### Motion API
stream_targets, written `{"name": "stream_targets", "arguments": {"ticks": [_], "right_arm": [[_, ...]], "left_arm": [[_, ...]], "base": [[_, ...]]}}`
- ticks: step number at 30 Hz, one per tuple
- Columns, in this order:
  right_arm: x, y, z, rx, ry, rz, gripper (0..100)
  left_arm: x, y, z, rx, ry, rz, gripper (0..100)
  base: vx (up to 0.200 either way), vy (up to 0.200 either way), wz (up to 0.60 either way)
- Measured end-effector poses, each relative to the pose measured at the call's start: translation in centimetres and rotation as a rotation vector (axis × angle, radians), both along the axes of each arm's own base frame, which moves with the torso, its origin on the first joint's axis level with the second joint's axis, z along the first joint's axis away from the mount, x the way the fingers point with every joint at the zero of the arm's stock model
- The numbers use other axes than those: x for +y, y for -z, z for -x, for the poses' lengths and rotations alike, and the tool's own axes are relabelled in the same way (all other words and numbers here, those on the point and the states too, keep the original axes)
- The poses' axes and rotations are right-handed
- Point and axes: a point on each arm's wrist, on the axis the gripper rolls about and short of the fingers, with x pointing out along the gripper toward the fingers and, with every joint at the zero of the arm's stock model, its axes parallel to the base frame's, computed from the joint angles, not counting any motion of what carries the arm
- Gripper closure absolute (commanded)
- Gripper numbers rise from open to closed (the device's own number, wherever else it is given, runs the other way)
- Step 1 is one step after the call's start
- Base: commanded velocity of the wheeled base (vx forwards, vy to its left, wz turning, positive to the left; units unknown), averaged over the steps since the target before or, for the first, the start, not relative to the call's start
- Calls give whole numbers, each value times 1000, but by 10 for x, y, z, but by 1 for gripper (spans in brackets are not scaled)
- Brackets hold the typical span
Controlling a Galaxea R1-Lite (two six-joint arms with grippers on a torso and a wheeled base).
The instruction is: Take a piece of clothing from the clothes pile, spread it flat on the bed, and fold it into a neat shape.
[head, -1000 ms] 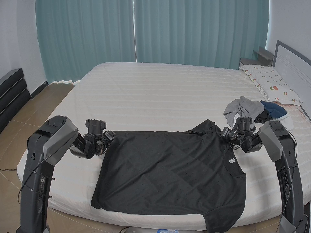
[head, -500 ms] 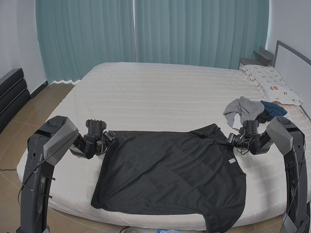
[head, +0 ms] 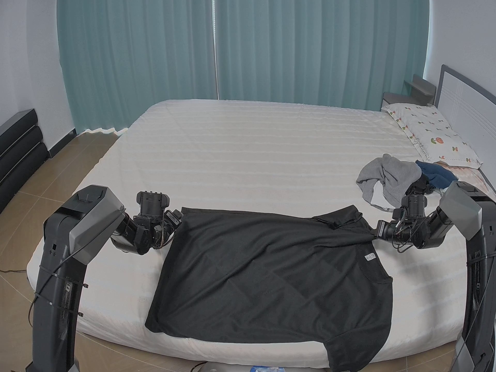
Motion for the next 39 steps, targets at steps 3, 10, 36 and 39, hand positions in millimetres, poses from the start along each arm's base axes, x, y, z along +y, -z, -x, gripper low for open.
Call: {"name": "stream_targets", "arguments": {"ticks": [3,10,36,39], "right_arm": [[0,0,3,4,-25,10,0],[2,-26,-6,-65,-25,-7,0],[95,-18,-55,53,121,-316,0],[93,-15,-59,61,136,-321,0]], "left_arm": [[0,0,1,-7,-1,6,0],[2,0,4,-47,-1,17,0],[5,0,20,-110,7,32,0],[5,0,20,-110,7,32,0]], "base": [[0,0,0],[0,0,0],[0,0,0],[0,0,0]]}}
